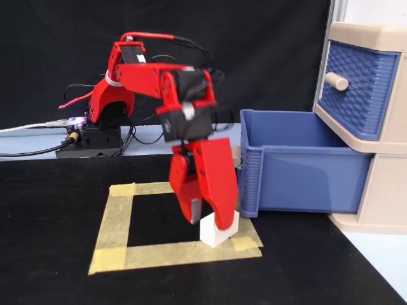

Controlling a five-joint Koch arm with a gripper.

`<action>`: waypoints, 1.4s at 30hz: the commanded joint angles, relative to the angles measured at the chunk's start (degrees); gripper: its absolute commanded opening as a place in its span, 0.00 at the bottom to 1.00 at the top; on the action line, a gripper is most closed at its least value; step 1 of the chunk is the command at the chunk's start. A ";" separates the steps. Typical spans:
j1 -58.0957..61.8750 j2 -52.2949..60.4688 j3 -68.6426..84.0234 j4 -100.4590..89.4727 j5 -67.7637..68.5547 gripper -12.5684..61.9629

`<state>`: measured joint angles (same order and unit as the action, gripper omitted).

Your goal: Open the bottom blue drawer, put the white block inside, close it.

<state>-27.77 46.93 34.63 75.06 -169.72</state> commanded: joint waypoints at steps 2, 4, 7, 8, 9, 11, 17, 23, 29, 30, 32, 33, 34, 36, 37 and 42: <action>-1.93 0.35 -2.11 -0.26 -1.76 0.62; -2.02 -1.41 -2.37 -0.53 -1.41 0.62; -2.11 -3.16 -2.20 1.23 -1.23 0.62; -2.11 -3.16 -2.20 2.55 -1.14 0.60; -2.02 -3.25 -2.20 4.39 -0.70 0.58; -1.85 -3.25 -2.46 8.61 1.23 0.46; -0.44 -0.53 -4.22 21.09 3.52 0.06; -0.70 15.29 -9.32 27.33 10.55 0.06; -8.70 26.02 -17.49 30.06 19.34 0.06; -12.92 26.10 -18.98 30.23 19.07 0.06; -19.86 25.31 -20.65 30.15 17.40 0.06; -22.24 24.17 -20.39 30.15 15.56 0.06; -24.17 22.41 -20.83 30.06 13.36 0.06; -27.16 18.72 -21.09 29.62 9.14 0.07; -27.86 18.28 -21.09 29.09 8.09 0.07; -28.56 16.61 -20.92 28.56 7.38 0.07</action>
<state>-55.63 62.31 15.29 104.33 -160.84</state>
